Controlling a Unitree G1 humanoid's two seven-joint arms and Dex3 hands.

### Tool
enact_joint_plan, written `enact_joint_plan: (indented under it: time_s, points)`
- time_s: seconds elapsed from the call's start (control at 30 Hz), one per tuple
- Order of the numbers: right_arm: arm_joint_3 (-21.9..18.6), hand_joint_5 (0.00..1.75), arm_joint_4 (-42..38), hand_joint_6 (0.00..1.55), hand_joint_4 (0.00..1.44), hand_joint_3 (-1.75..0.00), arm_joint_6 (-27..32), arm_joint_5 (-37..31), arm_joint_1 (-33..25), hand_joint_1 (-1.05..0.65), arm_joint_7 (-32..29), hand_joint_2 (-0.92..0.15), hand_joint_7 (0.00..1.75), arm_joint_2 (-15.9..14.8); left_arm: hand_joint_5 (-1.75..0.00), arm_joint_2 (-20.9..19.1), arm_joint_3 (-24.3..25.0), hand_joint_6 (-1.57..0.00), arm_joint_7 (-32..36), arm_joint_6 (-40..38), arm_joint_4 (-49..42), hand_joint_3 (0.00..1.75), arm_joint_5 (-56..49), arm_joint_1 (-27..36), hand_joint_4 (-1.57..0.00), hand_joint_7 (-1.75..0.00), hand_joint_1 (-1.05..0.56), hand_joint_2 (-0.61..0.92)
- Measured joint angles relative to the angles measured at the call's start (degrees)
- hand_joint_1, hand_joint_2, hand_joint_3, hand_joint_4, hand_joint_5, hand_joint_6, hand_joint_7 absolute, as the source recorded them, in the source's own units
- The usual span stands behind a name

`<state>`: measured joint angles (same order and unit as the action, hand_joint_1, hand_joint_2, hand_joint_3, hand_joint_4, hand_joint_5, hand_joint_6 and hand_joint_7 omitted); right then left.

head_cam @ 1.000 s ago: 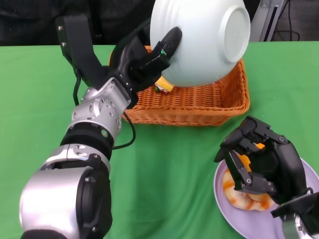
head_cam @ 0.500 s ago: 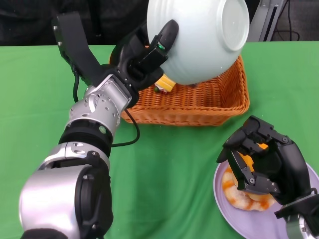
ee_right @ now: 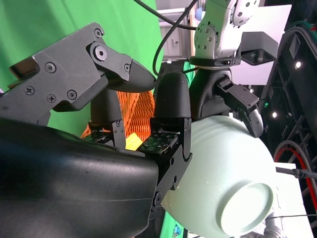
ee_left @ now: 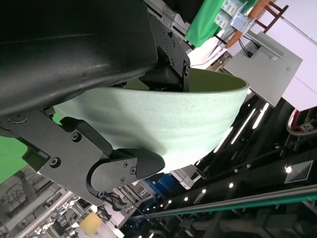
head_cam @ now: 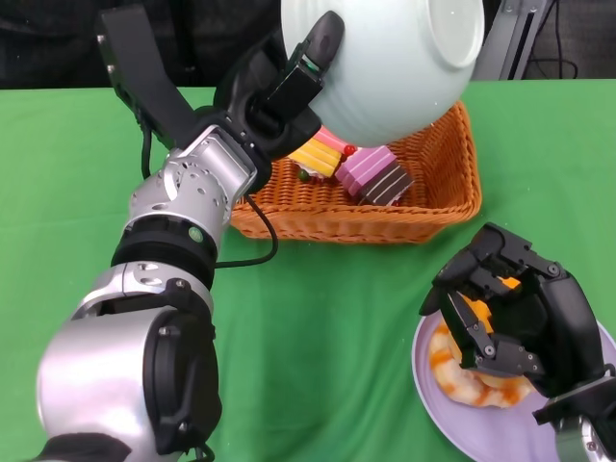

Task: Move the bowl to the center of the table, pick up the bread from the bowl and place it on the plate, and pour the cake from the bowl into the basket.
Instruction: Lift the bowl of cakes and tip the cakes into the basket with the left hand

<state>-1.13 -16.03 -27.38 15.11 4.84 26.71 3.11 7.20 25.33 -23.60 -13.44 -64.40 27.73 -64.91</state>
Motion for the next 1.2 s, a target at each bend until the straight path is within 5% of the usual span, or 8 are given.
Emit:
enact_joint_plan:
  time_s: [1.2]
  points:
    - [-0.01, 1.59, 2.12, 0.64, 0.73, -0.98, 1.71, -0.02, -1.23, -0.11, 0.08, -0.56, 1.30, -1.08, -1.75, -0.03, 6.21, -0.50, 5.94, -8.81, 0.09, 0.81, 6.56, -2.64, -0.65, -1.74, -0.13, 0.84]
